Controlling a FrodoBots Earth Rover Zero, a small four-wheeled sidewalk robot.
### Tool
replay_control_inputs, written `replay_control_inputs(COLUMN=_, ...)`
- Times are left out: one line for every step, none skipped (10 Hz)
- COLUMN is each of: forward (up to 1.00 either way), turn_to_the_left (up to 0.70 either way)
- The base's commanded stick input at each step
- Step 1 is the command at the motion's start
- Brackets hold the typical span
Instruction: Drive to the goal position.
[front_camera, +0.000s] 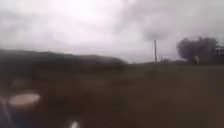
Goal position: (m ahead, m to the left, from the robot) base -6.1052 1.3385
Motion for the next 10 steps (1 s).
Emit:
replay_control_inputs(forward=0.00, turn_to_the_left=-0.70)
replay_control_inputs(forward=0.00, turn_to_the_left=-0.70)
replay_control_inputs(forward=0.00, turn_to_the_left=-0.70)
replay_control_inputs(forward=0.00, turn_to_the_left=-0.70)
replay_control_inputs(forward=0.00, turn_to_the_left=-0.70)
replay_control_inputs(forward=0.00, turn_to_the_left=-0.70)
replay_control_inputs(forward=0.00, turn_to_the_left=-0.70)
replay_control_inputs(forward=0.00, turn_to_the_left=-0.70)
replay_control_inputs(forward=0.00, turn_to_the_left=-0.70)
replay_control_inputs(forward=0.00, turn_to_the_left=-0.70)
